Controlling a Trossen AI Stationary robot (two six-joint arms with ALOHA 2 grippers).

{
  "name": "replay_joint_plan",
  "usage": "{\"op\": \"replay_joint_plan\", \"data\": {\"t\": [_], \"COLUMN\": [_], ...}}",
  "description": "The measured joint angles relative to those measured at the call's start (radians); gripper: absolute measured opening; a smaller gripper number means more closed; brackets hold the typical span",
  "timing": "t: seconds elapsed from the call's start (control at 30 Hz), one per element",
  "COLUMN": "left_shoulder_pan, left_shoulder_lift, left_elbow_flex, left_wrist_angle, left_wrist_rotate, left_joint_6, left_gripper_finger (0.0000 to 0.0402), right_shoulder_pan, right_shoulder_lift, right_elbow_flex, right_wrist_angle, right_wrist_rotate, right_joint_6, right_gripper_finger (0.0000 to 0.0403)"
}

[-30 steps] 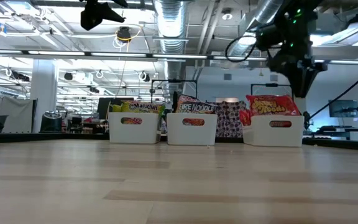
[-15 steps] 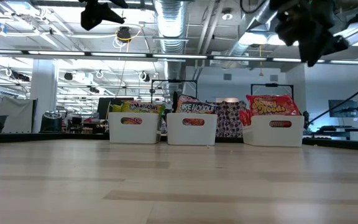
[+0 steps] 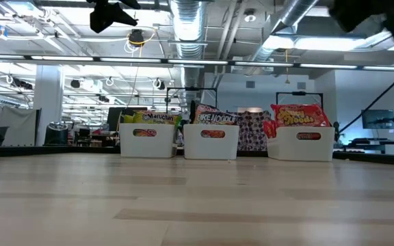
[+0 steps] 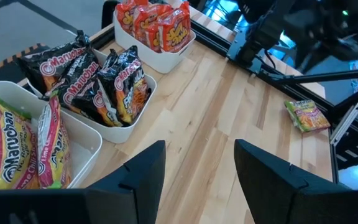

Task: Sort Maruchan noodles
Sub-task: Put the green noodle pack into the left white bin

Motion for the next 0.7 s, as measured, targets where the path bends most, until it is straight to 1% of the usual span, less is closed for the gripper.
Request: {"op": "replay_joint_plan", "data": {"t": [0.1, 0.23, 0.33, 0.47, 0.57, 0.7], "left_shoulder_pan": [0.0, 0.0, 0.0, 0.0, 0.0, 0.0], "left_shoulder_lift": [0.0, 0.0, 0.0, 0.0, 0.0, 0.0], "left_elbow_flex": [0.0, 0.0, 0.0, 0.0, 0.0, 0.0], "left_wrist_angle": [0.0, 0.0, 0.0, 0.0, 0.0, -0.001], "left_wrist_rotate": [0.005, 0.039, 0.055, 0.083, 0.095, 0.109], "left_joint_6": [0.001, 0.013, 0.026, 0.026, 0.026, 0.026], "left_gripper_finger": [0.0181, 0.0181, 0.0181, 0.0181, 0.0181, 0.0181], "right_shoulder_pan": [0.102, 0.227, 0.307, 0.395, 0.443, 0.495], "right_shoulder_lift": [0.041, 0.102, 0.152, 0.217, 0.258, 0.303], "right_elbow_flex": [0.0, 0.0, 0.0, 0.0, 0.0, 0.0], "right_wrist_angle": [-0.003, -0.002, 0.006, 0.031, 0.085, 0.211], "right_wrist_rotate": [-0.064, -0.128, -0.173, -0.222, -0.246, -0.247], "right_joint_6": [0.091, 0.213, 0.304, 0.376, 0.417, 0.46], "right_gripper_finger": [0.0149, 0.0182, 0.0209, 0.024, 0.0249, 0.025]}}
